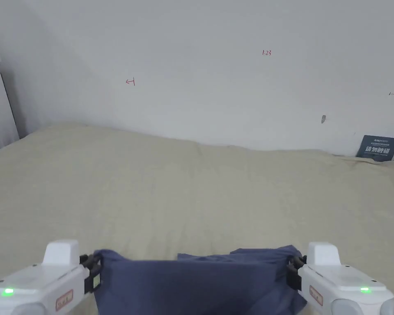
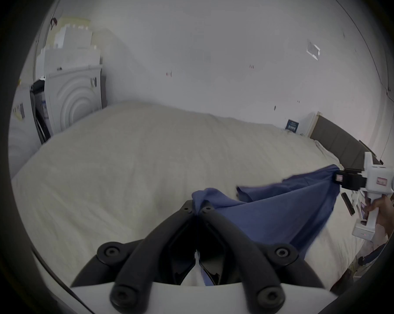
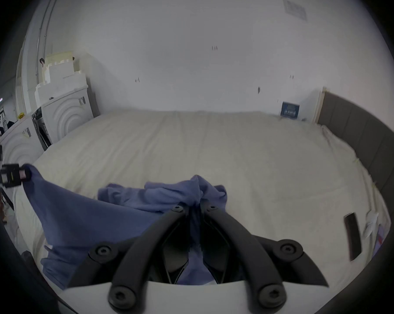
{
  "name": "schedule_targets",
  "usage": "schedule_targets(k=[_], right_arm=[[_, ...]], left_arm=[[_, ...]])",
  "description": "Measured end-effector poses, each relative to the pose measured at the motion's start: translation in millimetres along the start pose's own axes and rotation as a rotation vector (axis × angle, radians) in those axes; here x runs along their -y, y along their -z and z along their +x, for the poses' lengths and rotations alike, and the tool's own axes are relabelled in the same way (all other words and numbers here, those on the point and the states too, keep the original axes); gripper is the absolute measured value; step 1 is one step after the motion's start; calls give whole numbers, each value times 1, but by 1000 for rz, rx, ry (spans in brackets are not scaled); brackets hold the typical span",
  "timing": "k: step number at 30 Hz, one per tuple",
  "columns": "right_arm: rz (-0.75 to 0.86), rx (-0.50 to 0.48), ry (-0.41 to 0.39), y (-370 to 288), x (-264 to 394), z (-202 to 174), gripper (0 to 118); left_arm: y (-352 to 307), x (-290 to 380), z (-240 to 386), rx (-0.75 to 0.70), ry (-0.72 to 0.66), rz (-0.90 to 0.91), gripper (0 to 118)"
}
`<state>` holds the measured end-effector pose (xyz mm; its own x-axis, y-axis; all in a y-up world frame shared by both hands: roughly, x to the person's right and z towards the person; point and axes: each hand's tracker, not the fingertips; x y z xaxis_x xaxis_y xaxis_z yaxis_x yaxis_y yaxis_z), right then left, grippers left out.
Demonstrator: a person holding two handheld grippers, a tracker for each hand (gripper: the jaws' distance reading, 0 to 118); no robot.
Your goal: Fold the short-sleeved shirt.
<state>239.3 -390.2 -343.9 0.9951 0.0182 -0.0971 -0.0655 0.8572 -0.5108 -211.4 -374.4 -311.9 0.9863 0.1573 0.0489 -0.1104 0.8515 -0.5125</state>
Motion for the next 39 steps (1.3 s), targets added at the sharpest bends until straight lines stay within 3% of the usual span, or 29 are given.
schedule_targets(k=[9,19,35,39], right_arm=[[219,81,-18,-55,-66,-6,6],[347,159,-7,-66,-163,2,6],[363,214,-28,28,-255,16,6],[383,223,-1,55,-281,26,6]], left_arm=[[-2,-98,12,-6,54,154,0],[-2,-192,40,-21,102,265,0],[84,-255,53,-79,117,265,0],[105,-282,60,-89,133,275,0]])
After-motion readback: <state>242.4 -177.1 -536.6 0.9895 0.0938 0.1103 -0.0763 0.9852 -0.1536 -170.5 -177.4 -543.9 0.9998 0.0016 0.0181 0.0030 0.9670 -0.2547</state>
